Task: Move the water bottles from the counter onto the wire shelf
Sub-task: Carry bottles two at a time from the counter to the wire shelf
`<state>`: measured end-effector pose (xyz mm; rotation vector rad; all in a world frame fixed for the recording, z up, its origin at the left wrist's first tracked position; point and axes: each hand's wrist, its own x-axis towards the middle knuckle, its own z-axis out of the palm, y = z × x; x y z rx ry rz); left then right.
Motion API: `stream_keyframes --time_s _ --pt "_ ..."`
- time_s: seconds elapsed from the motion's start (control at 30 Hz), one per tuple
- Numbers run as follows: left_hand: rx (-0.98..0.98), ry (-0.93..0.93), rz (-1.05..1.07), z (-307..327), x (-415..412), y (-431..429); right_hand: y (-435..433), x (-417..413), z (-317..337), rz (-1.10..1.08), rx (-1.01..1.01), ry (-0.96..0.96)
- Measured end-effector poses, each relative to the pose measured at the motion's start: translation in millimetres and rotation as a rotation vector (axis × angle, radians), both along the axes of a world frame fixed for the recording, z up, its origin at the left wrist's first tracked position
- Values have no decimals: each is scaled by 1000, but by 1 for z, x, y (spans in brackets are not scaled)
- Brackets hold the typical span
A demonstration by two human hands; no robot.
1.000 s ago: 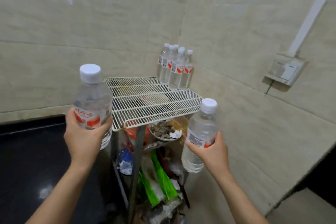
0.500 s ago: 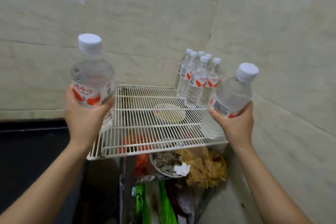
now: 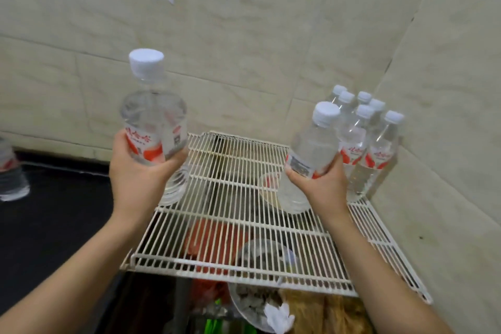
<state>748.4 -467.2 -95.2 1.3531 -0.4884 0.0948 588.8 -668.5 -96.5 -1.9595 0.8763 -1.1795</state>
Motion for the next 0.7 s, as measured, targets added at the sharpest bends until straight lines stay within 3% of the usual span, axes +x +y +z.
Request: stream_keyframes --time_s 0.23,0.47,0.7 --pt "-31 34 -2 1 49 -11 -39 70 -1 -108 83 82" --pt "-56 77 -31 -13 92 -24 -89 130 23 -283 127 40" --pt "-28 89 -105 -21 110 -47 -128 152 22 -437 214 56"
